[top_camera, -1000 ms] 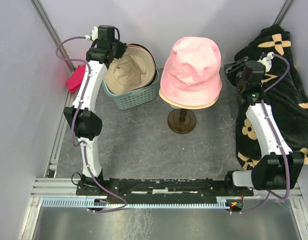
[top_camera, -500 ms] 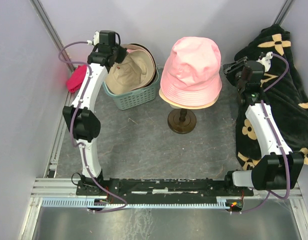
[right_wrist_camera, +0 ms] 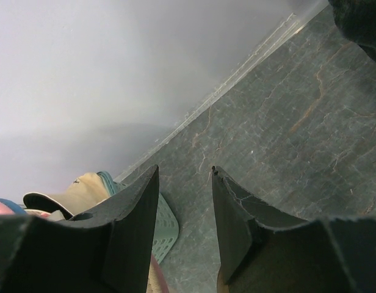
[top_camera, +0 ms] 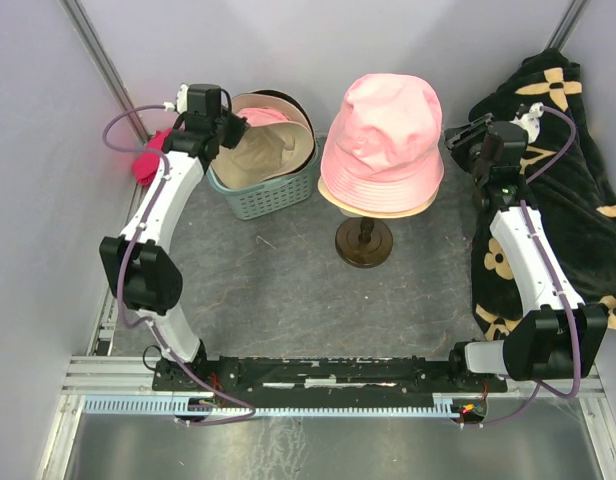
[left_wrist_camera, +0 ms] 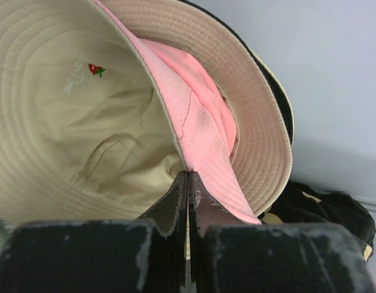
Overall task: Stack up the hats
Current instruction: Pick up the hat from the bin.
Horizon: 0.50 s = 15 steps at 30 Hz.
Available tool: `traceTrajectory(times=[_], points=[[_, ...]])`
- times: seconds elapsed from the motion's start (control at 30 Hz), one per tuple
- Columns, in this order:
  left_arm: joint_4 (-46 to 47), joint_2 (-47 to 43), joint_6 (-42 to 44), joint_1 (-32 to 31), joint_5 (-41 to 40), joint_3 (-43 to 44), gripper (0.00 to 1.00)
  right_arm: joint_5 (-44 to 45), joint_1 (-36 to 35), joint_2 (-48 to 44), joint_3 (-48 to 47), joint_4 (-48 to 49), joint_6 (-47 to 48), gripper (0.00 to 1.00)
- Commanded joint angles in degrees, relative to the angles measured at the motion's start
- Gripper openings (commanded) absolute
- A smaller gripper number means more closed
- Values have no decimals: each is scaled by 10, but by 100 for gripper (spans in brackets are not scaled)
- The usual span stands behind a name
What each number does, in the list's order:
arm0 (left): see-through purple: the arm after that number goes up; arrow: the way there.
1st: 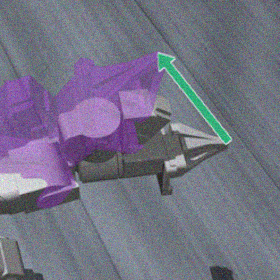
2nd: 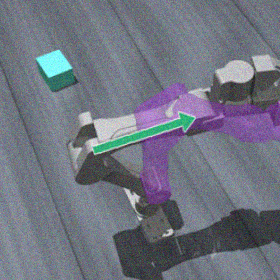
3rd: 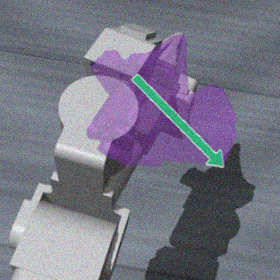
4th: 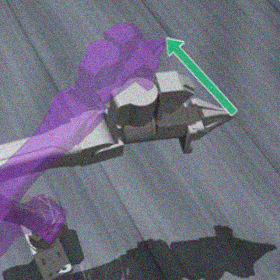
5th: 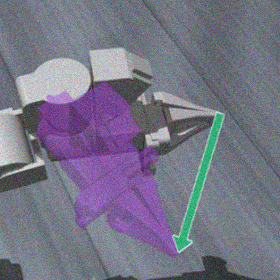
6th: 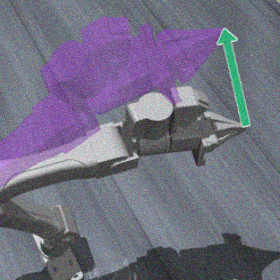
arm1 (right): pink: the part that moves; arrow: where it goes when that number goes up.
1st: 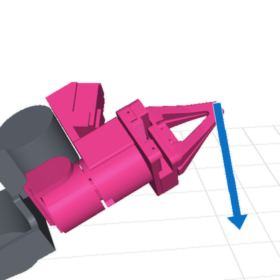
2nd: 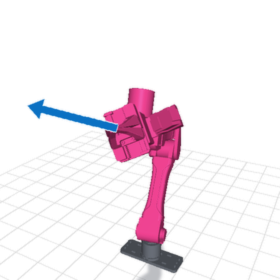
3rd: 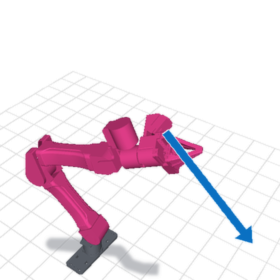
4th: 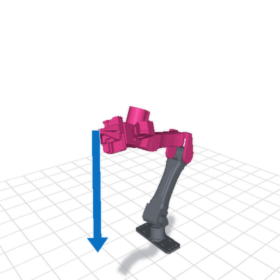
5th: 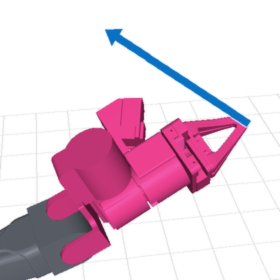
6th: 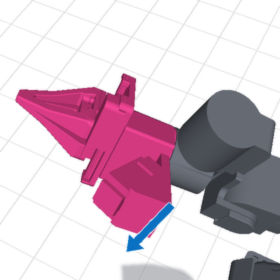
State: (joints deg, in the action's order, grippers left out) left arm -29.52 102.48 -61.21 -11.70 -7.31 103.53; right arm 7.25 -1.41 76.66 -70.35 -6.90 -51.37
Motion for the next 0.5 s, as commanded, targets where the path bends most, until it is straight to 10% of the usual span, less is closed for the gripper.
traceTrajectory(times=[0.0, 0.47], points=[[57, -77, 0, 0, -9, -64, 3, 9, -5, -18, 0, 17, 19, 48], [122, -274, -19, 1, -35, -271, 3, 20, -12, -39, -5, -1, 40, 48]])
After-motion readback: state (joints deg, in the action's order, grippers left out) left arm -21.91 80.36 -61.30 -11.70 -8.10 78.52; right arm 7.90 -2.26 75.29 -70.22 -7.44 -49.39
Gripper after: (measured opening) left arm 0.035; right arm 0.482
